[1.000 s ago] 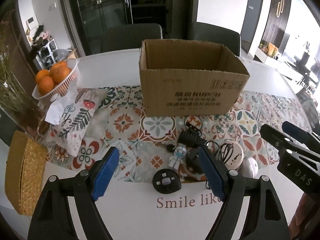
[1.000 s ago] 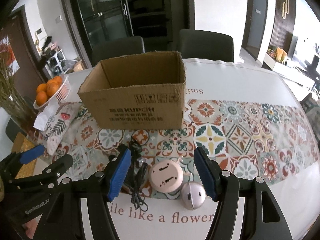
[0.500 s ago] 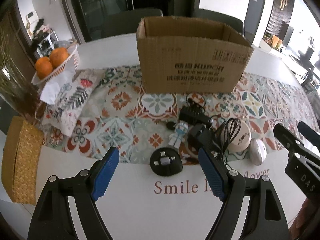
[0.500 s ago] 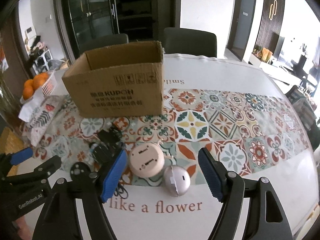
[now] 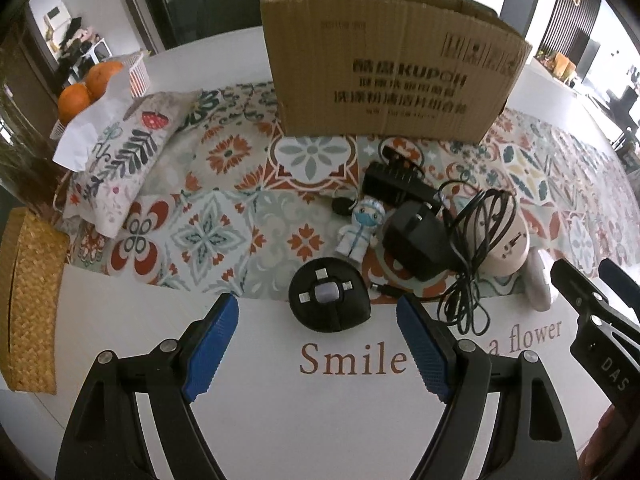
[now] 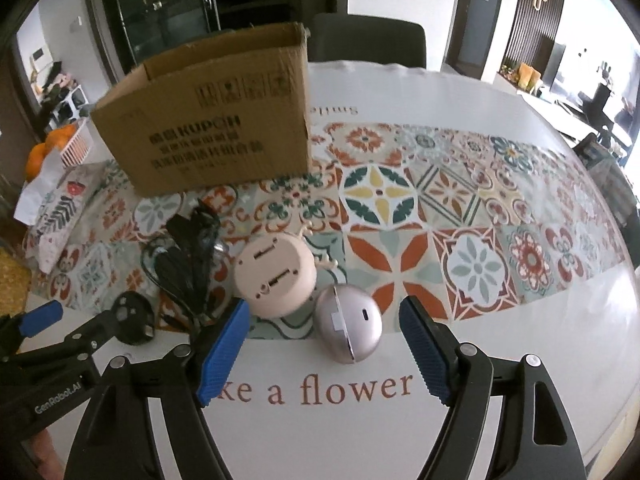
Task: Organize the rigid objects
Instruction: 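Move both tools back toward the black puck and silver egg device, then close the left tool on the black puck while the right grips the silver egg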
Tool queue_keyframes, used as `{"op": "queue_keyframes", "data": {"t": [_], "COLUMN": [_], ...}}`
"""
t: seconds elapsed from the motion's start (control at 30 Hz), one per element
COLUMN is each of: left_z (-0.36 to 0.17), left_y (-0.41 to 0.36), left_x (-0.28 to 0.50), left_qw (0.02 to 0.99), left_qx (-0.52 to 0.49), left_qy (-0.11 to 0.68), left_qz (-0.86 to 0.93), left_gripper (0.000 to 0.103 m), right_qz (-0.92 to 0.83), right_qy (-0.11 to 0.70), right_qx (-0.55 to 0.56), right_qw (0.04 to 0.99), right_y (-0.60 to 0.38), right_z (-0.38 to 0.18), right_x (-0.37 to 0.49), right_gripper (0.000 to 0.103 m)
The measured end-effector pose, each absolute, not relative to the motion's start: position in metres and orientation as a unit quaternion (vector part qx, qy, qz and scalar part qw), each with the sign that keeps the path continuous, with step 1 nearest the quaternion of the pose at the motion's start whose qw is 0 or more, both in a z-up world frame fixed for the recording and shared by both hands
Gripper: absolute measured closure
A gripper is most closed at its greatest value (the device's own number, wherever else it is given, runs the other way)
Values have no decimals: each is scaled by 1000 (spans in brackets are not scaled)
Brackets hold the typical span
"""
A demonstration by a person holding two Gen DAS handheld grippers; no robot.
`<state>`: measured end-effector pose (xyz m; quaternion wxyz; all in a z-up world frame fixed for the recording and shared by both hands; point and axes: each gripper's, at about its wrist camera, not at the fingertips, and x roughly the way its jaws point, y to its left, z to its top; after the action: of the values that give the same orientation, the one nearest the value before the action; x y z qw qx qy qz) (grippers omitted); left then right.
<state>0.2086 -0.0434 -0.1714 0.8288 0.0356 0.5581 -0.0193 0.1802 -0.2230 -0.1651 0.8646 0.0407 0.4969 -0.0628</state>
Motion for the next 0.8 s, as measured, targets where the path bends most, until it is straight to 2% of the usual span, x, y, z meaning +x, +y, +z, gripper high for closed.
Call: {"op": "queue_keyframes", "data": {"t": [0.53,0.8], "left_z": [-216,-234], "left_y": [-47,-44], "left_x": [227,236], "left_qw": [798,786], "left_qx": [0,-15], "left_qy": [602,618], "left_qz": [-10,-14], "left_gripper": [23,32], "right_qz": [-70,-67], "right_qy": [553,563], "right_qx": [59,68], "right_qw": [828,821], "right_y": [-233,-235], "right_z": [-217,-231], "right_x": [195,202], "right_gripper": [25,25]}}
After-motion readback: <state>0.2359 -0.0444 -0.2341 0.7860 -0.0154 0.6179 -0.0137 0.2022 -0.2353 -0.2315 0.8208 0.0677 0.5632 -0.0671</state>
